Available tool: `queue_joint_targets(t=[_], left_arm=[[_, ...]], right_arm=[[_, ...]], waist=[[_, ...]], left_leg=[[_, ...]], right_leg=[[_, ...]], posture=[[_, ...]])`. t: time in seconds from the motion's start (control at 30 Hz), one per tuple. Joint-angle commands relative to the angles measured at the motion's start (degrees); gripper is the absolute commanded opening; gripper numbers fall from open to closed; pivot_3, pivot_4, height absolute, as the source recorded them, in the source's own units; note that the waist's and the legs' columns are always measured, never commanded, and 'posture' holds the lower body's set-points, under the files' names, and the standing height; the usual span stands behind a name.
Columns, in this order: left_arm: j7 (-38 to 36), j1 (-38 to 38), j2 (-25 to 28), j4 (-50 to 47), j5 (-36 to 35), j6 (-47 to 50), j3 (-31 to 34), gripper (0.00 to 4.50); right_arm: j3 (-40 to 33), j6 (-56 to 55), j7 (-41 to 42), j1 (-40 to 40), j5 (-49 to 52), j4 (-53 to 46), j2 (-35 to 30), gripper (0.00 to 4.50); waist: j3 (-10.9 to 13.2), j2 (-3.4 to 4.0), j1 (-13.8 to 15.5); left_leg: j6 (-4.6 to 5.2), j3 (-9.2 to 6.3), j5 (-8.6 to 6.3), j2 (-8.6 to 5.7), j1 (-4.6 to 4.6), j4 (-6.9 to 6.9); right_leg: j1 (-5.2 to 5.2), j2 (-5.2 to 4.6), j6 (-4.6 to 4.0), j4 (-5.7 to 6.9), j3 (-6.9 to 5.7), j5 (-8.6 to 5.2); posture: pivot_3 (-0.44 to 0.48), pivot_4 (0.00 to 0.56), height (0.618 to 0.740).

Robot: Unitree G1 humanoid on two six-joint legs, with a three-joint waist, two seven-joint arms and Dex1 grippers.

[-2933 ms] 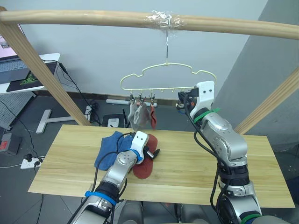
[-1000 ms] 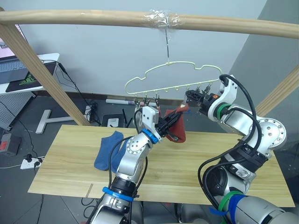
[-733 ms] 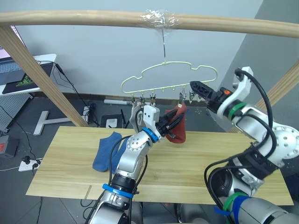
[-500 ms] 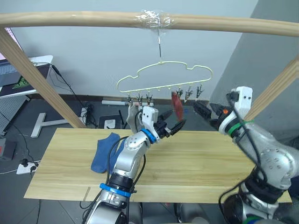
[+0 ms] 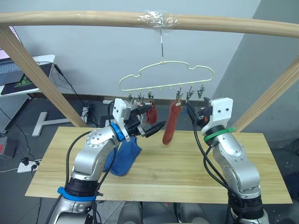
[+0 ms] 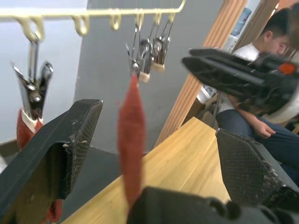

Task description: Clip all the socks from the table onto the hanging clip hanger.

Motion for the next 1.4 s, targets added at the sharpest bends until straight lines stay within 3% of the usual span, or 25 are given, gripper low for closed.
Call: queue_joint_targets(t=[0.03, 0.1, 0.83, 1.4], left_arm=[[-0.3, -0.9, 1.0, -4.4, -2.3, 1.2, 1.2, 4.5], [0.1, -0.8, 1.2, -5.1, -2.7, 1.7, 1.2, 4.5], [0.8, 1.3, 2.0, -7.5, -2.9, 1.7, 1.9, 4.5], [-0.8, -2.3, 3.1, -7.2, -7.9, 3.1, 4.4, 4.5]], right_arm=[[0.2, -3.5, 0.3, -1.9, -1.5, 1.5, 0.3, 2.39], [0.1, -4.2, 0.4, -2.9, -1.9, 3.2, 0.5, 1.64], [-3.1, -9.0, -1.7, -11.8, -2.8, 18.2, 6.1, 1.64], [-2.1, -11.3, -0.3, -15.4, -2.8, 21.8, 7.3, 1.64]], waist=[[0.0, -0.01, 0.0], [0.0, -0.01, 0.0], [0.0, 0.0, 0.2], [0.0, 0.0, 0.5]], left_leg=[[0.0, -0.01, 0.0, 0.0, 0.0, 0.0], [0.0, -0.01, 0.0, 0.01, 0.0, -0.01], [0.0, -0.06, 0.0, 0.01, 0.01, 0.0], [0.0, -0.11, 0.0, 0.01, 0.0, -0.01]], right_leg=[[0.0, 0.0, 0.0, 0.0, -0.01, 0.0], [0.0, 0.0, -0.01, 0.03, -0.01, 0.0], [0.0, 0.0, -0.03, 0.08, -0.07, 0.02], [0.0, -0.01, -0.04, 0.13, -0.15, 0.02]], posture=[[0.086, 0.163, 0.74], [0.09, 0.163, 0.74], [0.132, 0.155, 0.74], [0.144, 0.151, 0.74]])
